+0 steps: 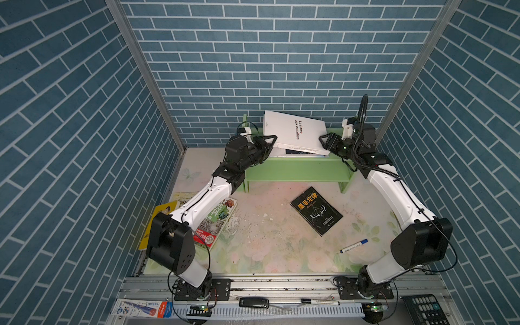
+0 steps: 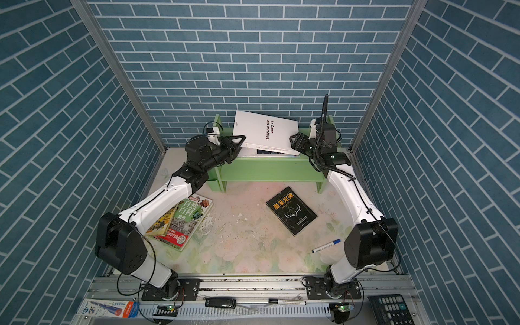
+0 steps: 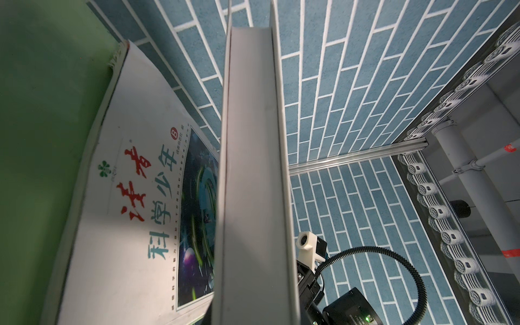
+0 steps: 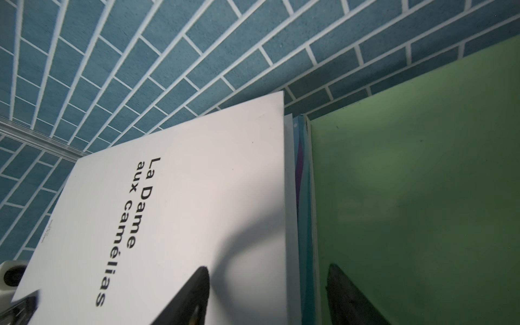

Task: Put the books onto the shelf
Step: 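Lower the white book flat onto the magazine with both grippers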

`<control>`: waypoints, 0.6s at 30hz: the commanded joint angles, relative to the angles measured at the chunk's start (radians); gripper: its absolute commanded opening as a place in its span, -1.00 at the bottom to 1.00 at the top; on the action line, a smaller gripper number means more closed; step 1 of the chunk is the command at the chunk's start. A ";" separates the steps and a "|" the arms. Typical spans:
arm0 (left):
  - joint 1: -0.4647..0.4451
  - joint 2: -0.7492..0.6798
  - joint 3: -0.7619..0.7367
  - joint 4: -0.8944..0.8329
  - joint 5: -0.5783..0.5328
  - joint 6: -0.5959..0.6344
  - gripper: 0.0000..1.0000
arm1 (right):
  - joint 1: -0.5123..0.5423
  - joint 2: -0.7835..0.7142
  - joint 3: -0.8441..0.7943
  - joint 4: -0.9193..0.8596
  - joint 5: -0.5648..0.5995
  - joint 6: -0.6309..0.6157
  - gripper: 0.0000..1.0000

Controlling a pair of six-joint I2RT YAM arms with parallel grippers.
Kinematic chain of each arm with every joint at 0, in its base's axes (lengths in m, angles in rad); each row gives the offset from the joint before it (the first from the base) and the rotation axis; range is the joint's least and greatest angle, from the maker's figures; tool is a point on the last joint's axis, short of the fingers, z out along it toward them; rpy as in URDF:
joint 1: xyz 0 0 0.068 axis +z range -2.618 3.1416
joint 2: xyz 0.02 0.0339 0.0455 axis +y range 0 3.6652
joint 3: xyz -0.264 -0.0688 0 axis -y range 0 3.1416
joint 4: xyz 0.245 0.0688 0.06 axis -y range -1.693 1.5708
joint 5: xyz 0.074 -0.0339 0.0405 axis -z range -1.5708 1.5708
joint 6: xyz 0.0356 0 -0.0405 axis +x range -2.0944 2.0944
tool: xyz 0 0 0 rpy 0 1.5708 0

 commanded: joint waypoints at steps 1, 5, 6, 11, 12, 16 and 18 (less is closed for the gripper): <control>-0.008 0.008 -0.019 0.021 -0.013 -0.018 -0.51 | 0.004 0.010 0.038 -0.016 0.023 -0.037 0.34; -0.011 0.012 -0.017 0.014 -0.013 -0.013 -0.51 | 0.006 0.013 0.041 -0.020 0.023 -0.041 0.34; -0.012 0.012 -0.016 0.013 -0.013 -0.013 -0.51 | 0.006 0.014 0.041 -0.021 0.022 -0.041 0.34; -0.016 0.010 -0.023 0.001 -0.018 -0.004 -0.51 | 0.007 0.023 0.036 -0.024 0.023 -0.042 0.34; -0.016 0.009 -0.023 -0.003 -0.020 0.000 -0.51 | 0.007 0.025 0.035 -0.024 0.024 -0.042 0.33; -0.016 0.004 -0.026 -0.021 -0.028 0.015 -0.43 | 0.008 0.031 0.031 -0.029 0.037 -0.051 0.31; -0.017 0.002 -0.030 -0.023 -0.031 0.018 -0.39 | 0.008 0.037 0.027 -0.037 0.046 -0.059 0.29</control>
